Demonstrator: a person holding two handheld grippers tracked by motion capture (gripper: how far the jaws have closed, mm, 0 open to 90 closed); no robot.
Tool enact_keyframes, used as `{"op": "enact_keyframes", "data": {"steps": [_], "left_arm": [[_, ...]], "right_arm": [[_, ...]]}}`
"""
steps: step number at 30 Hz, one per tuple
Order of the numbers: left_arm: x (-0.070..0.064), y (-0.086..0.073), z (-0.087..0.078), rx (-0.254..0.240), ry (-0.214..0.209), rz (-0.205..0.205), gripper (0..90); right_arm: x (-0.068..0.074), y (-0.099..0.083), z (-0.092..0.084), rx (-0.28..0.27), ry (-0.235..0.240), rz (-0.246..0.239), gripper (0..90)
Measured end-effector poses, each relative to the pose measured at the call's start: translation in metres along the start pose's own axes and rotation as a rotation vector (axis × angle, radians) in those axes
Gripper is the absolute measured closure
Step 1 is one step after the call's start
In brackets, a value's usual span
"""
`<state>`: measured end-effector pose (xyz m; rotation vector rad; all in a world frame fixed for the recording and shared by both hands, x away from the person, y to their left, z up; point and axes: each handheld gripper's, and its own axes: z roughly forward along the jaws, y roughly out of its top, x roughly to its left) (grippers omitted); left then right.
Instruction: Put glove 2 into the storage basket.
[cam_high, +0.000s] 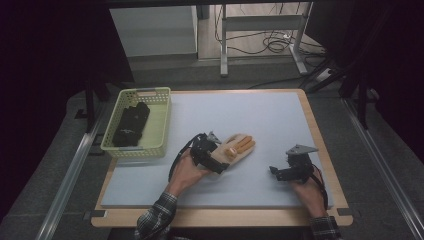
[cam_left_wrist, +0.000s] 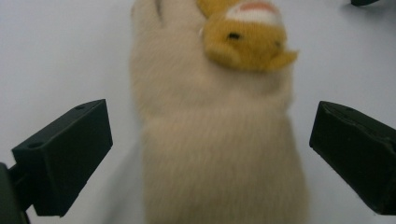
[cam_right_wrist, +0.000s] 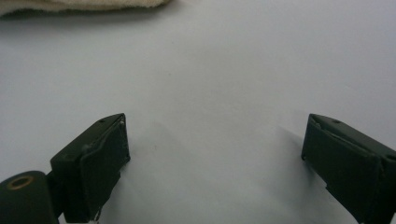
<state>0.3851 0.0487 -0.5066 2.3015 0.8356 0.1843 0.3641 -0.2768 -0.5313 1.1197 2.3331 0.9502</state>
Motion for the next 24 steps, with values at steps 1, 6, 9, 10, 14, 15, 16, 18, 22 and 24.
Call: {"op": "enact_keyframes", "data": {"steps": [1, 6, 9, 10, 14, 15, 16, 18, 22, 24], "left_arm": [[-0.001, 0.002, 0.003, 0.002, -0.002, 0.0, 0.0], [-0.004, 0.013, 0.021, 0.025, 0.025, 0.019, 0.0], [-0.004, 0.017, 0.03, 0.037, 0.051, 0.017, 0.0], [-0.004, 0.018, 0.032, 0.042, 0.059, 0.016, 0.0], [-0.004, 0.02, 0.042, 0.074, 0.089, 0.031, 0.0], [-0.005, 0.02, 0.044, 0.084, 0.094, 0.033, 0.0], [-0.006, 0.02, 0.046, 0.089, 0.094, 0.03, 0.0], [-0.005, 0.02, 0.045, 0.086, 0.071, 0.013, 4.1], [-0.007, 0.02, 0.04, 0.091, 0.069, 0.009, 18.1], [-0.008, 0.021, 0.038, 0.091, 0.076, -0.002, 25.4]], "right_arm": [[0.0, 0.0, 0.0, 0.0, 0.0, 0.002, 7.1], [0.0, 0.0, 0.0, -0.001, 0.001, 0.003, 7.2], [0.0, 0.0, 0.0, -0.001, 0.001, 0.003, 7.2], [0.0, 0.0, 0.0, -0.001, 0.001, 0.003, 7.2], [0.0, 0.0, 0.0, -0.002, 0.0, 0.003, 7.2], [0.0, 0.0, 0.0, -0.002, 0.001, 0.003, 7.2], [0.0, 0.0, 0.0, -0.002, 0.001, 0.003, 7.2], [0.0, 0.0, 0.0, -0.002, 0.0, 0.002, 7.2], [0.0, 0.0, 0.0, -0.002, 0.0, 0.002, 7.2], [0.0, 0.0, 0.0, -0.002, 0.0, 0.001, 7.2]]}}
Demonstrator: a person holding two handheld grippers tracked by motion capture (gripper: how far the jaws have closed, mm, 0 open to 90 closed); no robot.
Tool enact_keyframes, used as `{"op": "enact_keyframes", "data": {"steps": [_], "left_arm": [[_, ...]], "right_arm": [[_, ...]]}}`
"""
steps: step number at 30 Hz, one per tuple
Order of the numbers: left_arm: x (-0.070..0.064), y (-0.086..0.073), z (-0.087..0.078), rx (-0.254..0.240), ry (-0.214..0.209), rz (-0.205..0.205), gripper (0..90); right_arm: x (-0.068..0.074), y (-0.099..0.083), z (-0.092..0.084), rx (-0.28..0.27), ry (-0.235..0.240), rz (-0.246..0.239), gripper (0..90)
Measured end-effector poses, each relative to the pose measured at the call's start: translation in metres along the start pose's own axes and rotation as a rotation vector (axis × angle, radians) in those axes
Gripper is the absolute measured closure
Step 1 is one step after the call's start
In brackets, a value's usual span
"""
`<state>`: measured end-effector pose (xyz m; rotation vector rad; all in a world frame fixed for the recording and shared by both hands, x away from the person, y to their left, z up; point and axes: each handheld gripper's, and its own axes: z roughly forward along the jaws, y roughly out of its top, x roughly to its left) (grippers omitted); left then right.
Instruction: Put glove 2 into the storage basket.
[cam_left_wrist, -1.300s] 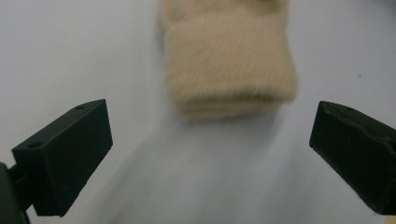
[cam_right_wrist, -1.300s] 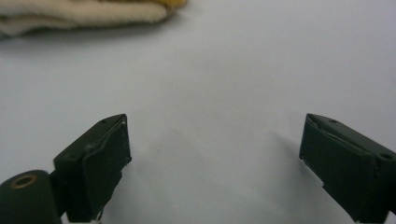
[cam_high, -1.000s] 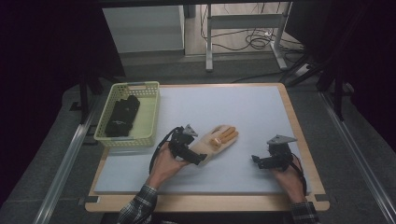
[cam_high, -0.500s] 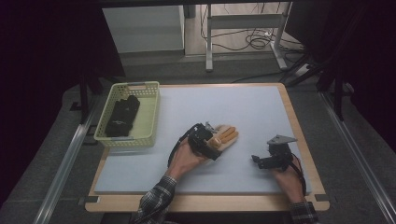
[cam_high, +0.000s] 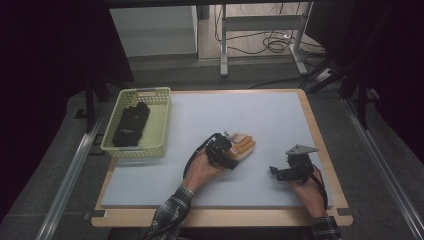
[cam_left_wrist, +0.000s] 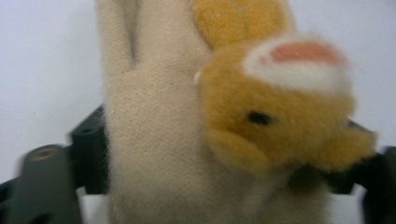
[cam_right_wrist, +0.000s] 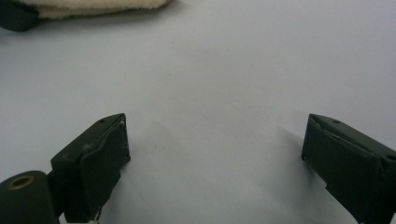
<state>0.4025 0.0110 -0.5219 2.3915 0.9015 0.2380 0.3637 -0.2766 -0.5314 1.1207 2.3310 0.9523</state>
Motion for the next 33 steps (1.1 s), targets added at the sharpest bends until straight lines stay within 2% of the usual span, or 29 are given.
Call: {"op": "enact_keyframes", "data": {"steps": [3, 9, 16, 20, 26, 33], "left_arm": [[-0.001, 0.0, -0.003, -0.007, 0.011, -0.022, 41.0], [-0.004, 0.0, -0.005, 0.0, 0.017, -0.03, 56.3], [0.0, 0.0, -0.007, -0.005, -0.007, -0.052, 60.7], [0.003, 0.001, -0.013, -0.014, 0.02, -0.061, 61.2], [0.013, 0.004, -0.034, -0.054, 0.032, -0.086, 61.3], [0.03, 0.008, -0.066, -0.081, 0.076, -0.116, 61.1]], "right_arm": [[0.0, 0.0, 0.0, 0.001, -0.001, -0.001, 7.2], [0.0, 0.0, 0.0, 0.001, -0.003, -0.001, 7.2], [0.0, 0.0, 0.0, 0.001, -0.003, -0.001, 7.2], [0.0, 0.0, 0.0, 0.001, -0.003, -0.001, 7.3], [0.0, 0.0, 0.0, -0.001, -0.003, -0.002, 7.3], [0.0, 0.0, 0.0, 0.0, -0.003, -0.001, 7.3]]}}
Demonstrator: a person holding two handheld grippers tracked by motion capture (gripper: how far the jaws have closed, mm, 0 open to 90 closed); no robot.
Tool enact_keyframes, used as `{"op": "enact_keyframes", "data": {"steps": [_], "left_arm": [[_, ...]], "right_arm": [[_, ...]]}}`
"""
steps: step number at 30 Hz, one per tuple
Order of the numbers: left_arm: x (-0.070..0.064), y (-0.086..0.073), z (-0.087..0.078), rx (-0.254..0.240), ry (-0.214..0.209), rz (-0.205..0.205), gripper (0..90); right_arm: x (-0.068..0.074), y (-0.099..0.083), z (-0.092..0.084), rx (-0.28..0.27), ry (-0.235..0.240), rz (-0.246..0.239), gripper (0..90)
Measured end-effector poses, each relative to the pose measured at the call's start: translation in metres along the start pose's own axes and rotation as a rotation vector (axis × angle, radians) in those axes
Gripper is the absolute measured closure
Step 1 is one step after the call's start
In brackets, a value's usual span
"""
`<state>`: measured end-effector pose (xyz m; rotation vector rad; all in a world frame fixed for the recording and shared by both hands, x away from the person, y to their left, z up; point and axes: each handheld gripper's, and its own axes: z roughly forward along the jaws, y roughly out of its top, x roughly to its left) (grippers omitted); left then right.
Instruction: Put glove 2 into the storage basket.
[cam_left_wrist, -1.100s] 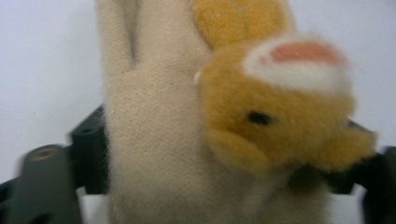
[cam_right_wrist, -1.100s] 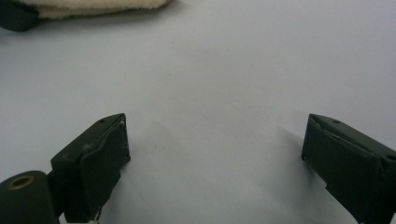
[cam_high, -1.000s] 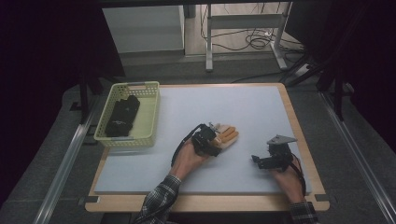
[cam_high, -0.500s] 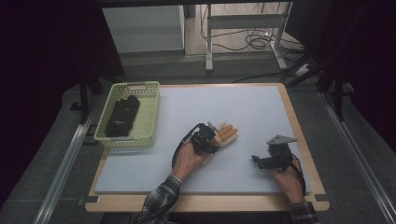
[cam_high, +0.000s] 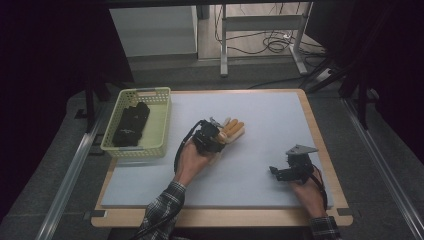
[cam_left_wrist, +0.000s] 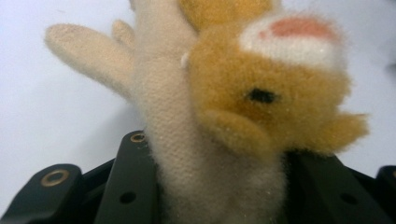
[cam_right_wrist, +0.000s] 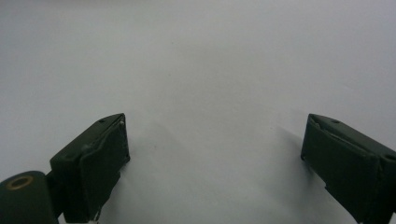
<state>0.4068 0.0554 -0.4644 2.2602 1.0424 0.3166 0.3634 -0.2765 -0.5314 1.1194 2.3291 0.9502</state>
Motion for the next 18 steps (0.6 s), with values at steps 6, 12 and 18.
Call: {"op": "enact_keyframes", "data": {"steps": [6, 12, 18], "left_arm": [[0.02, 0.005, -0.027, -0.014, 0.051, -0.025, 61.0], [0.038, 0.007, -0.048, -0.024, 0.098, -0.049, 60.9], [0.059, 0.006, -0.066, -0.029, 0.136, -0.089, 60.9]], "right_arm": [[0.0, 0.0, 0.0, 0.001, 0.0, 0.003, 7.3], [0.0, 0.0, 0.0, 0.001, -0.001, 0.0, 7.3], [0.0, 0.0, 0.0, 0.0, -0.002, -0.001, 7.3]]}}
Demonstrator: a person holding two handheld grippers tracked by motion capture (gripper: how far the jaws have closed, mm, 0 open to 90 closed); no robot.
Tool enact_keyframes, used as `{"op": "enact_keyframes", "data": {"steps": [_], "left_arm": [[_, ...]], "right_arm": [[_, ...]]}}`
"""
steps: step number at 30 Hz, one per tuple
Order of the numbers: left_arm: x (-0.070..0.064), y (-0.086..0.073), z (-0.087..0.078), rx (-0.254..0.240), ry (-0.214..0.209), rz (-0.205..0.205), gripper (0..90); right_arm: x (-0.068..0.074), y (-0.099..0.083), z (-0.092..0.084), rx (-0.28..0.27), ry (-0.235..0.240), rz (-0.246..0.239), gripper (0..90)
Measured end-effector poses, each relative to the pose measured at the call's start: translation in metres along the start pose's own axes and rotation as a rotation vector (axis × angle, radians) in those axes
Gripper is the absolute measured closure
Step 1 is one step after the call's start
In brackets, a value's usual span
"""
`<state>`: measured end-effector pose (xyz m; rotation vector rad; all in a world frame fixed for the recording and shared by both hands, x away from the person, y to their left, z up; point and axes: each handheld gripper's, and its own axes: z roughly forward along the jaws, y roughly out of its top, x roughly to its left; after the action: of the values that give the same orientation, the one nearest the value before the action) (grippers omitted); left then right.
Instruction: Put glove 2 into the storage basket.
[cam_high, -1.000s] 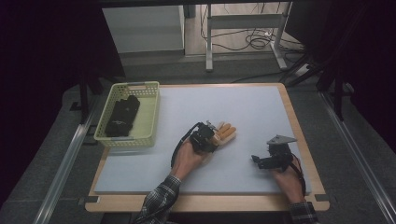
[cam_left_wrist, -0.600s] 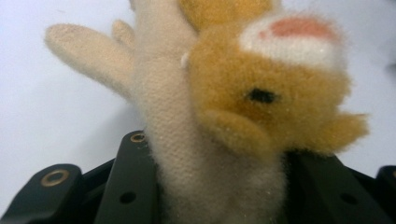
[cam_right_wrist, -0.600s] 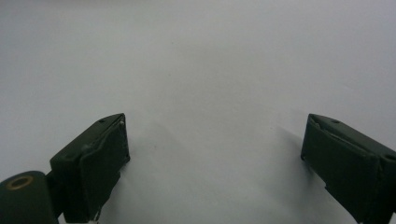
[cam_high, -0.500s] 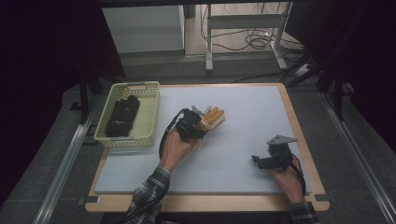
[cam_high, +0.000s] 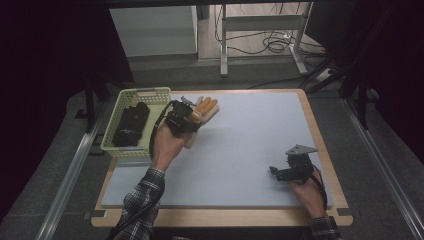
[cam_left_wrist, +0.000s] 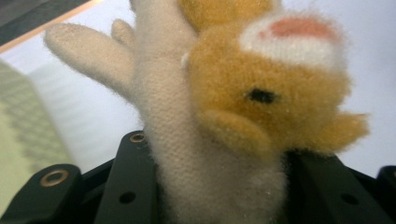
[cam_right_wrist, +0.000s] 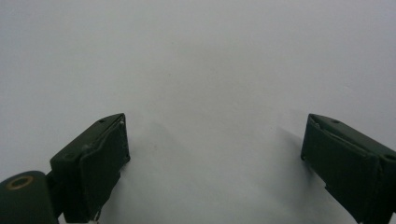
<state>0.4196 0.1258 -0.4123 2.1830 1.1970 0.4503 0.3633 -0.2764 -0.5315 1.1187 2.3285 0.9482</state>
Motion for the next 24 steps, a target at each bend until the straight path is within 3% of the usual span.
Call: {"op": "enact_keyframes", "data": {"steps": [19, 24], "left_arm": [[0.08, -0.021, -0.036, -0.017, 0.13, -0.145, 60.8], [0.093, -0.027, -0.041, -0.016, 0.15, -0.172, 60.7]], "right_arm": [[0.0, 0.0, 0.0, -0.003, 0.0, 0.0, 7.3], [0.0, 0.0, 0.0, -0.003, 0.0, 0.0, 7.3]]}}
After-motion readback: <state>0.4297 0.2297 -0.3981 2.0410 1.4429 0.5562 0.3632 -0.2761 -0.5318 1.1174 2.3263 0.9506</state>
